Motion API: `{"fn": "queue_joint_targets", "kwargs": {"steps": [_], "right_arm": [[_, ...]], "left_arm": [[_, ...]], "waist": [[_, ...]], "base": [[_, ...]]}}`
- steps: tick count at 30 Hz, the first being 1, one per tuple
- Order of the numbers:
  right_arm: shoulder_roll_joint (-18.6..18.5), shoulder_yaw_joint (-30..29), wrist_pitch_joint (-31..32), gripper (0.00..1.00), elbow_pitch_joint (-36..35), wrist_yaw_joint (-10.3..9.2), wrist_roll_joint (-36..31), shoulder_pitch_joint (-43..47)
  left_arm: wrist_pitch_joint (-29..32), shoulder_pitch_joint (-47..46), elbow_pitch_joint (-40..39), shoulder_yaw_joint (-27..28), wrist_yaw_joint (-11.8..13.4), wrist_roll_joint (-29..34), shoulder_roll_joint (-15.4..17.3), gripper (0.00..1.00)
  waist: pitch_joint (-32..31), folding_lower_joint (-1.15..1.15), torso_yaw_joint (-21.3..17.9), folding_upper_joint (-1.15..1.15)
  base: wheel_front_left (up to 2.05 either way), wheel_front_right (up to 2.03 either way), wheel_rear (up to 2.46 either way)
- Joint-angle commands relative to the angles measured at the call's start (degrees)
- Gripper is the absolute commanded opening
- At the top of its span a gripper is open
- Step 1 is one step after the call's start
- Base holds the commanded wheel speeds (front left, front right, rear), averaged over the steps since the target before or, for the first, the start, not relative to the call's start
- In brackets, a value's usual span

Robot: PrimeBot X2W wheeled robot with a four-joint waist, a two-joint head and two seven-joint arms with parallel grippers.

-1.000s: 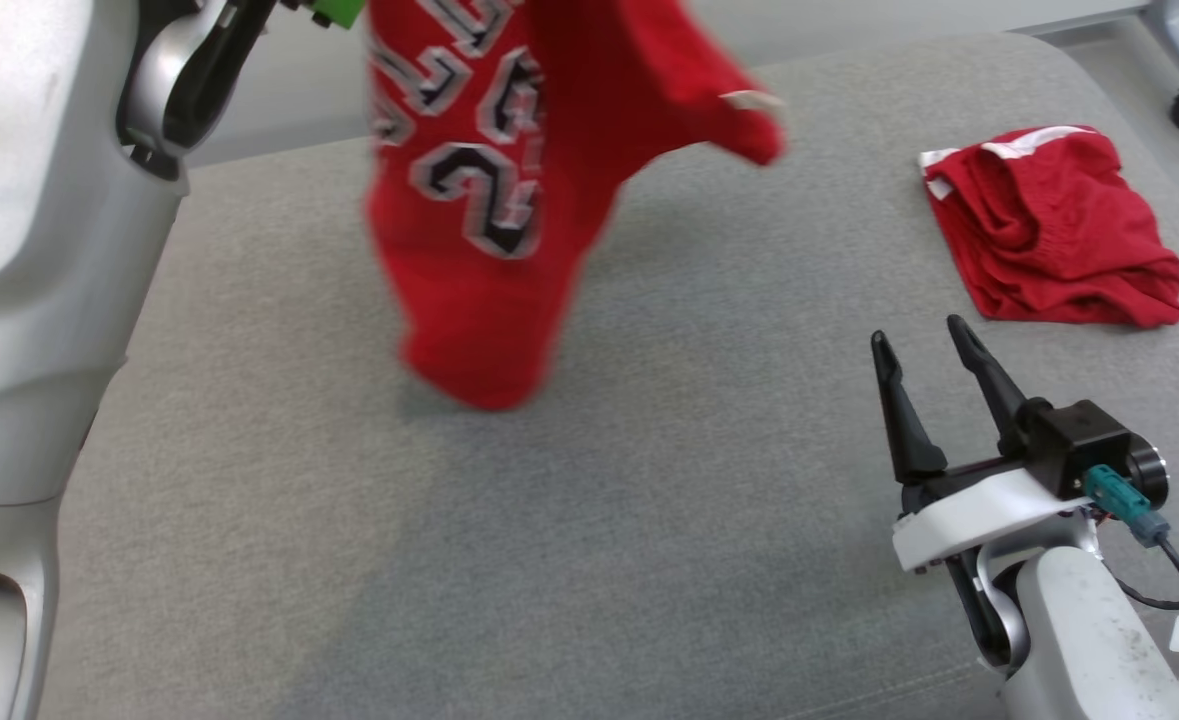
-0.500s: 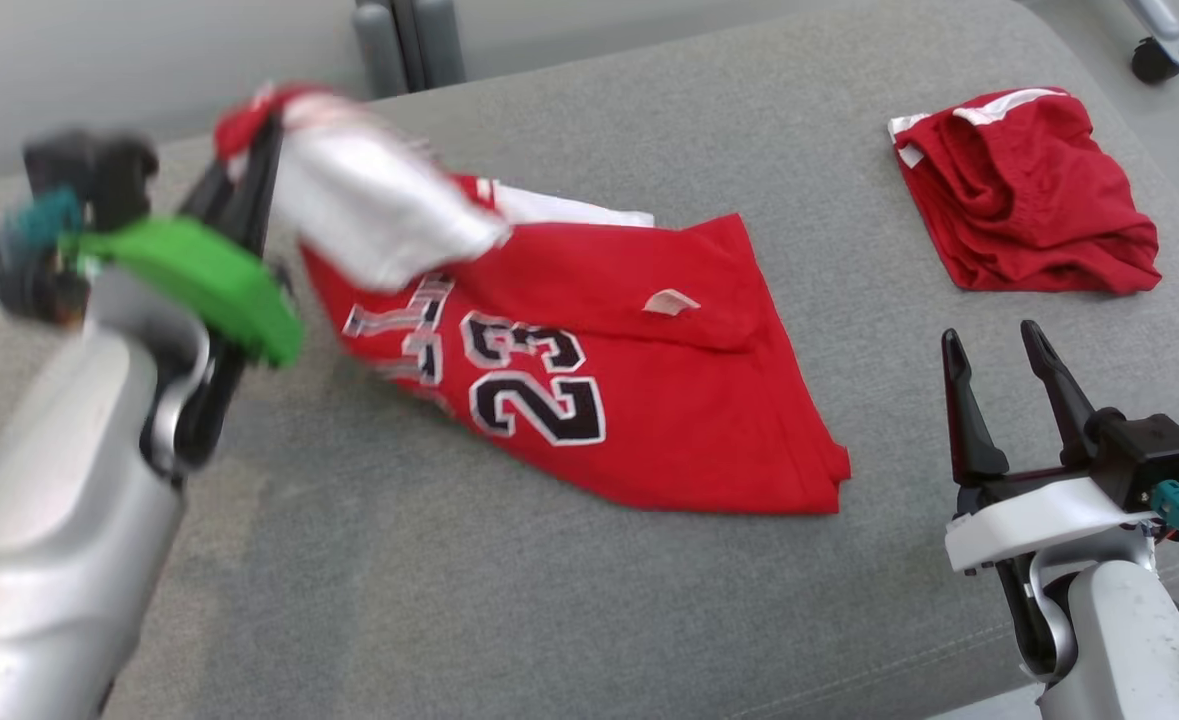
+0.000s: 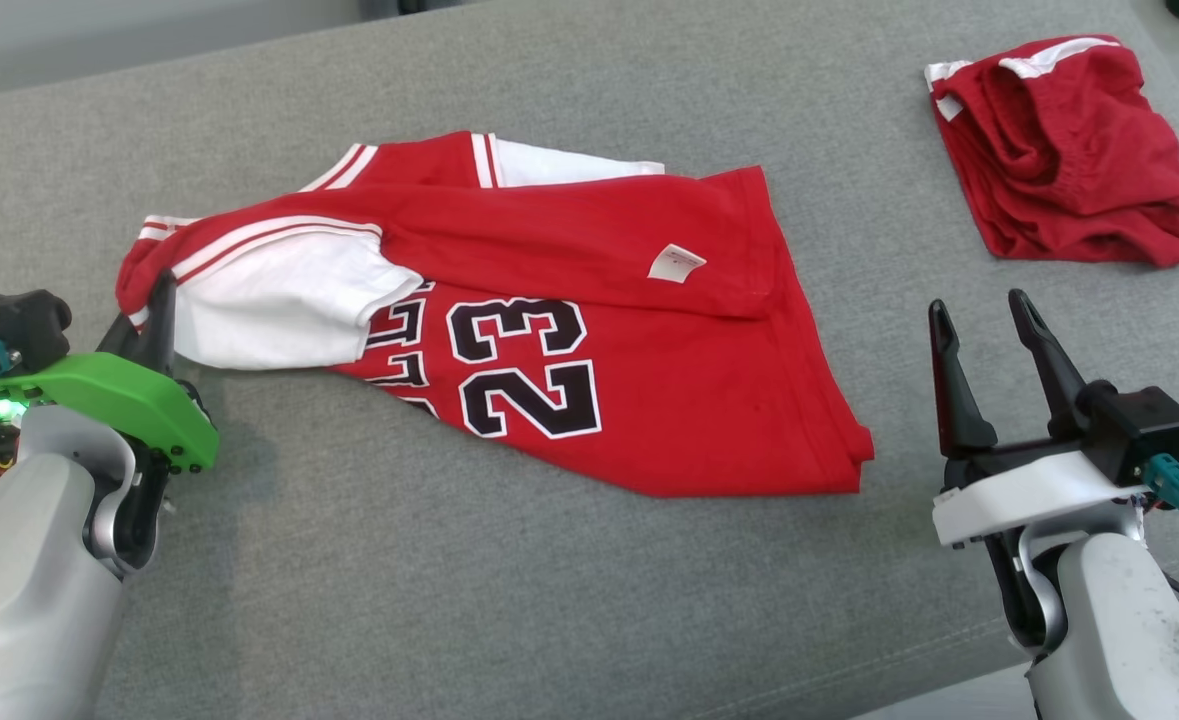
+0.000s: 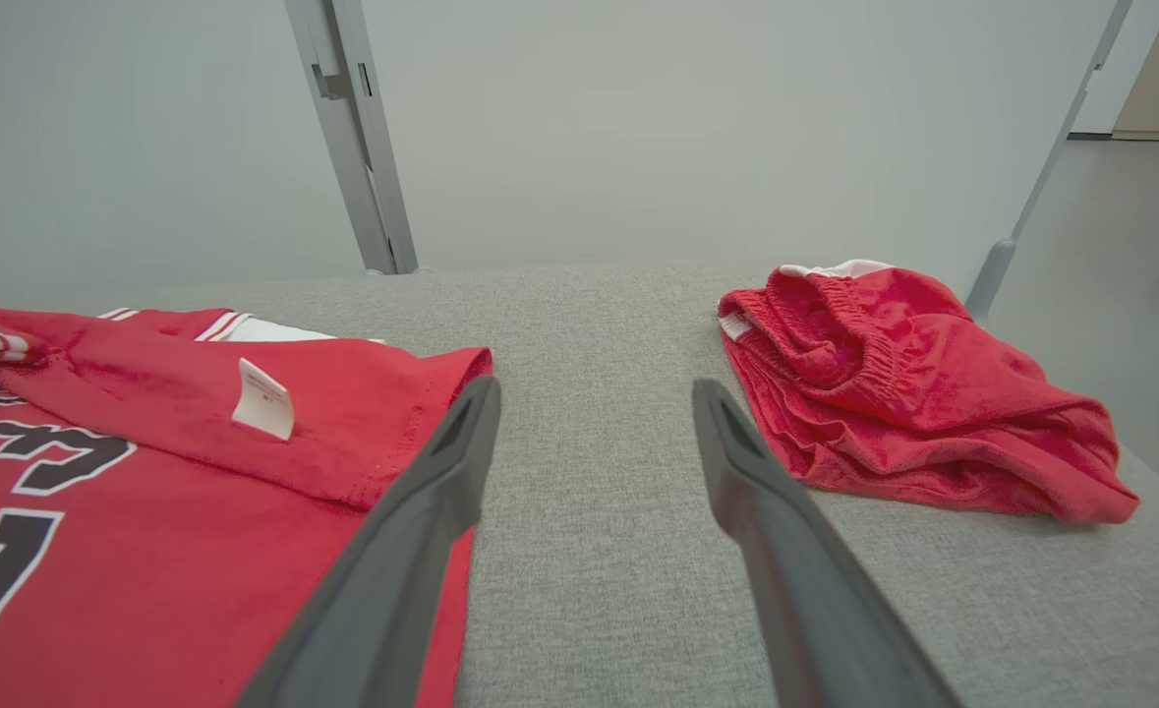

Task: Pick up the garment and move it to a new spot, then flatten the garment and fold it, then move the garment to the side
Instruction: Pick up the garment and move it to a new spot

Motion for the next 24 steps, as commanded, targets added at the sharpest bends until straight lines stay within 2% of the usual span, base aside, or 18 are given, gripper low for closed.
{"fn": "queue_joint_targets", "kwargs": {"steps": [1, 2, 3, 4, 14, 24], "right_arm": [[-0.18, 0.32, -0.25, 1.0, 0.01, -0.09, -0.08, -0.81], [-0.18, 0.48, -0.25, 1.0, 0.14, -0.09, -0.16, -0.99], [-0.19, 0.68, -0.25, 1.0, 0.26, -0.09, -0.28, -1.29], [-0.19, 0.82, -0.25, 1.0, 0.38, -0.09, -0.34, -1.52], [-0.2, 1.26, -0.25, 1.0, 1.99, -0.09, -1.73, -0.78], [-0.19, 1.35, -0.25, 1.0, 3.56, -0.09, -2.48, 3.51]], "left_arm": [[-0.91, -1.13, 0.74, 0.23, -0.19, 0.36, 0.21, 0.1], [-1.33, -1.31, 1.2, 0.32, -0.19, 0.35, -0.06, 0.4], [-1.76, -1.53, 1.83, 0.4, -0.23, 0.34, -0.37, 0.84], [-2.11, -1.66, 2.29, 0.37, -0.22, 0.55, -0.51, 1.0], [-5.51, 1.16, 2.75, 0.36, -1.25, 2.08, -3.01, 1.0], [-5.82, 13.53, -7.18, 5.84, -0.73, 5.83, -6.43, 1.0]], "waist": [[1.05, 0.0, 0.25, 0.0], [1.2, 0.0, 0.31, 0.0], [1.32, 0.0, 0.4, 0.0], [1.34, 0.0, 0.49, 0.0], [-3.84, 0.0, 3.13, 0.0], [-12.6, 0.0, 5.88, 0.0]], "base": [[0.0, 0.0, 0.0], [0.0, 0.0, 0.0], [0.0, 0.0, 0.0], [0.0, 0.0, 0.0], [0.0, 0.0, 0.0], [0.0, 0.0, 0.0]]}}
